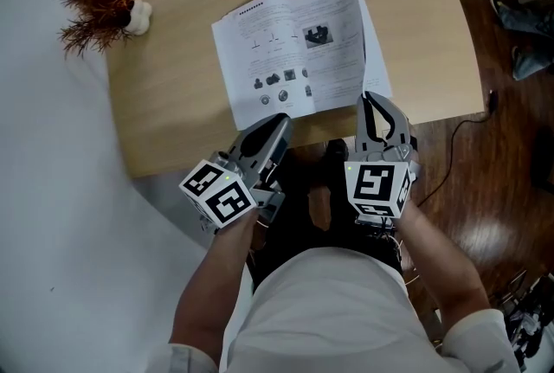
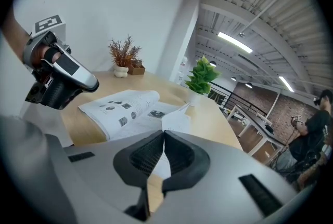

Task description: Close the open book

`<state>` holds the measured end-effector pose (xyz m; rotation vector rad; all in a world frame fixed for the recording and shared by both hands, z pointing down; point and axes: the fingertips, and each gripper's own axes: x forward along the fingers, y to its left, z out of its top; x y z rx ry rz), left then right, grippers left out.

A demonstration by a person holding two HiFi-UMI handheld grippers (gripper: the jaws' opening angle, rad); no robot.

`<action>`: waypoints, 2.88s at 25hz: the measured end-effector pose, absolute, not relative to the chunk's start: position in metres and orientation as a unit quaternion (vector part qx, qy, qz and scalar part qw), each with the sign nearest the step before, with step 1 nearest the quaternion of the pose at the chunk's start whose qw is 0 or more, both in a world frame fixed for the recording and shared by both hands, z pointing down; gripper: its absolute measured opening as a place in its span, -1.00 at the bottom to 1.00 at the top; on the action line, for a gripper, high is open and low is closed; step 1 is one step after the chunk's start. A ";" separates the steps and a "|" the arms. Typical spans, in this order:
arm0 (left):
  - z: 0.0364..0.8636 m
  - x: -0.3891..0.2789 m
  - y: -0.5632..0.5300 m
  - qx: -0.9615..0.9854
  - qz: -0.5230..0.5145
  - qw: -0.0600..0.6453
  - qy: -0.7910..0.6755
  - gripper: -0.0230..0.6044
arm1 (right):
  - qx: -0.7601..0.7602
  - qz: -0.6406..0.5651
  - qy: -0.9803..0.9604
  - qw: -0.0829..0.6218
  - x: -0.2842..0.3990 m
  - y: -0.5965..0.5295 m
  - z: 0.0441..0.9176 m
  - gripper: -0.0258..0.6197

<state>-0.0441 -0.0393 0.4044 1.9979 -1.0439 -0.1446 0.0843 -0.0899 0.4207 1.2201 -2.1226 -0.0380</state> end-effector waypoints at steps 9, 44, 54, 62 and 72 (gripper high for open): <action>0.408 -0.031 -0.039 0.801 -0.059 0.433 -0.408 -0.92 | 0.467 0.027 -0.817 0.338 0.097 -0.092 0.438 -0.91; 0.421 0.020 -0.040 0.801 -0.037 0.450 -0.392 -0.92 | 0.457 0.170 -0.827 0.279 0.142 -0.097 0.475 -0.78; 0.422 0.019 -0.040 0.801 -0.034 0.450 -0.393 -0.92 | 0.451 0.157 -0.823 0.306 0.147 -0.098 0.483 -0.78; 0.422 0.016 -0.038 0.800 -0.033 0.450 -0.395 -0.92 | 0.452 0.160 -0.819 0.316 0.151 -0.098 0.488 -0.78; 0.419 0.006 -0.034 0.799 -0.033 0.448 -0.401 -0.92 | 0.464 0.163 -0.804 0.334 0.164 -0.100 0.493 -0.78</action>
